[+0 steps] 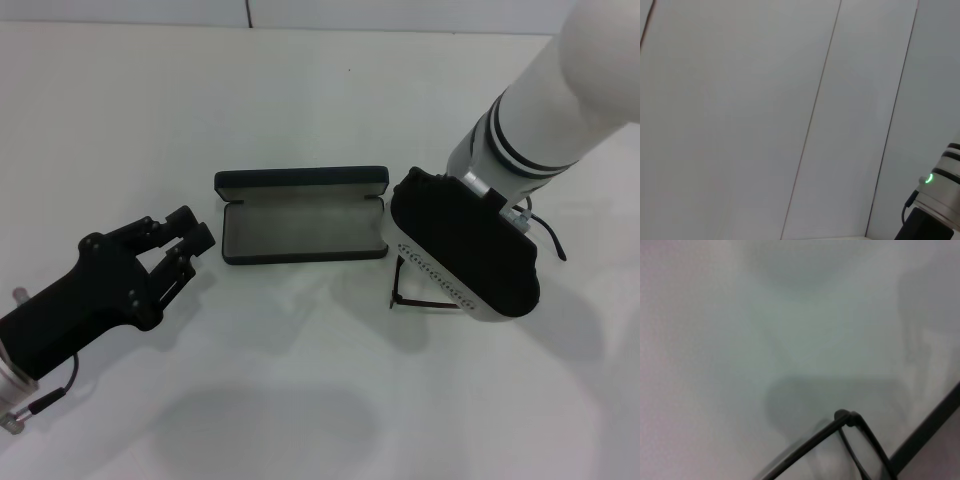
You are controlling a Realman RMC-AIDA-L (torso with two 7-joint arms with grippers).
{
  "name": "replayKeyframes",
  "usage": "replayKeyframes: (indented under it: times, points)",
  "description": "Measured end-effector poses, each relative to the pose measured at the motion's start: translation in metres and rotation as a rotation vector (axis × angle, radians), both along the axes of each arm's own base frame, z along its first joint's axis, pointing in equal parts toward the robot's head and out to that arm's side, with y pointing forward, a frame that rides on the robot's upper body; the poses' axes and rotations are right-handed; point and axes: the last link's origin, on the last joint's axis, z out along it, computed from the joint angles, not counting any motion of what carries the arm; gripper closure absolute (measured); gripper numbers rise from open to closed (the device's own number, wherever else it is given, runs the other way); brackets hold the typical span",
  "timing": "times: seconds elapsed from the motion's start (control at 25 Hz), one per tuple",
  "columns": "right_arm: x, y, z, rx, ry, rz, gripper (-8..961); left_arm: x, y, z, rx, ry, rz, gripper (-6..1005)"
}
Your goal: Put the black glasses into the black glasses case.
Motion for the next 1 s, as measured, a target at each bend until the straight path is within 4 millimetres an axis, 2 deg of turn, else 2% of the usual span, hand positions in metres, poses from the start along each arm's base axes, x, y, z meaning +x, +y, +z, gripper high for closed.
replayKeyframes:
  times: [0.16,0.36,0.6,1.0]
  points:
    - [0.001,-0.001,-0.001,-0.004,-0.003,0.002,383,0.000,0.000,0.000,0.000,-0.001,0.001,736]
    - [0.003,-0.003,-0.002,-0.007,-0.009,0.001,509,0.000,0.000,-0.001,-0.004,-0.004,0.003,737]
    - [0.007,-0.003,-0.002,-0.001,-0.006,-0.004,749,0.001,0.001,-0.001,-0.004,-0.004,-0.002,737]
    - [0.015,-0.009,0.002,0.042,-0.012,-0.093,843,0.002,0.003,-0.001,-0.006,-0.007,-0.004,737]
